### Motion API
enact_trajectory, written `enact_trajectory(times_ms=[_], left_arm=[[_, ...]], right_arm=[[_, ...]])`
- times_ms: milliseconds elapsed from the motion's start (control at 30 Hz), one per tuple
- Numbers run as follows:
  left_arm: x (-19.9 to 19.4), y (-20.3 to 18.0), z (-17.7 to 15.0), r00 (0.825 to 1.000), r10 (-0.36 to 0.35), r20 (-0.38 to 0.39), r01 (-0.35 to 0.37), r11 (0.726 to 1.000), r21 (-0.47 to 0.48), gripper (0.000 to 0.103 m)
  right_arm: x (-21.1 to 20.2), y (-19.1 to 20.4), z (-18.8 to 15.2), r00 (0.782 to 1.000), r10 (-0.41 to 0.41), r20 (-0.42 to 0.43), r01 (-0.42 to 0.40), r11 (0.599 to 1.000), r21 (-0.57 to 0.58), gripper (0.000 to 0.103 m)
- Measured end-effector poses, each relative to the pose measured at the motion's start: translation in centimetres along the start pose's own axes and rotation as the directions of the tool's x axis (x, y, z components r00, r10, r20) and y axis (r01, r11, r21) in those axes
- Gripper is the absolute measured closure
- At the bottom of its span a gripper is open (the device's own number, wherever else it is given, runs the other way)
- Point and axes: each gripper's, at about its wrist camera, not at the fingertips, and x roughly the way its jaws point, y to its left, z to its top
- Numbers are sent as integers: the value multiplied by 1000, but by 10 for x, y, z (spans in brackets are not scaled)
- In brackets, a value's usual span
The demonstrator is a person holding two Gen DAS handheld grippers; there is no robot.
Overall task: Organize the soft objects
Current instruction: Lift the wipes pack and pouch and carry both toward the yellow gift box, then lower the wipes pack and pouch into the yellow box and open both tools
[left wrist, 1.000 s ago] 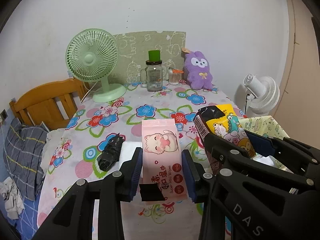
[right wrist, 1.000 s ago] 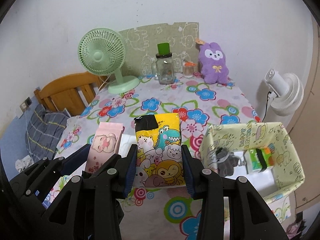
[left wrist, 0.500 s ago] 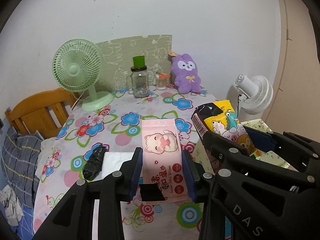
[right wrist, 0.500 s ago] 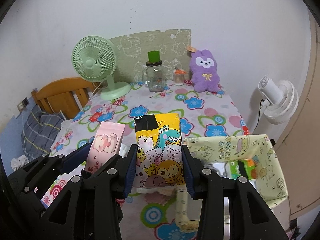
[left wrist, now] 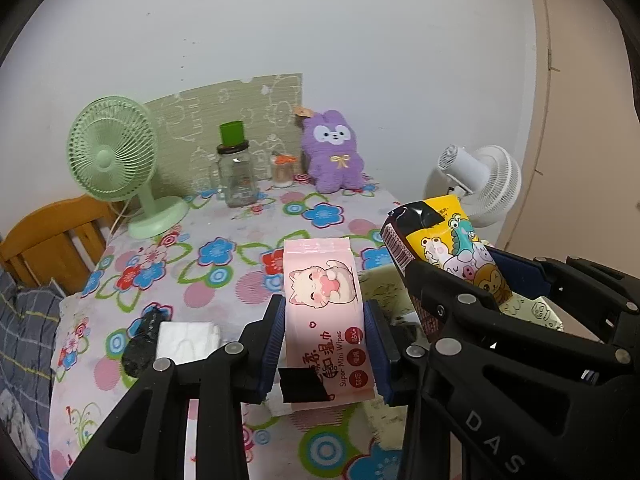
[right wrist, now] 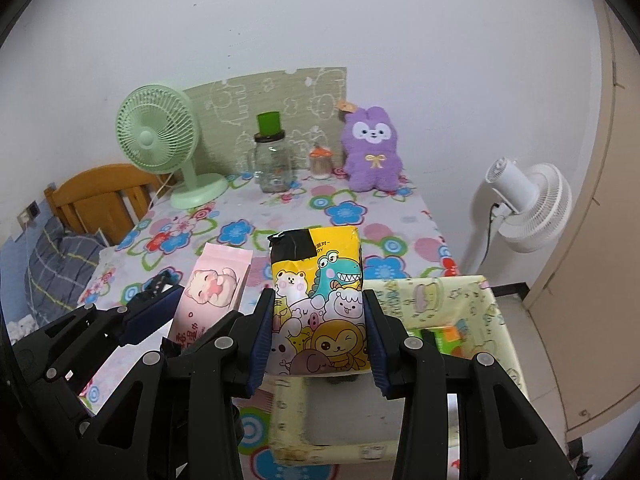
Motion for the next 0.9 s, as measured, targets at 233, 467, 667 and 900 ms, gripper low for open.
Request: enact_trajectory(times_ms=[233,467,667,900], left_arm=[[12,-22,5,999,-36,-8,37,999,25,64],[29,-40,7,997,-71,-32,72,996,43,64],[45,-54,7,995,-86,-58,89,994,59,64],[61,-66,2,995,-54,-84,61,995,81,63]], right_arm=[[2,-23,-1,999,-34,-2,34,999,30,58],[8,-48,-6,997,-69,-20,71,995,66,58],[17,-65,-12,995,-90,-42,94,991,92,58],[32,-83,-20,992,-103,-77,112,987,118,58]])
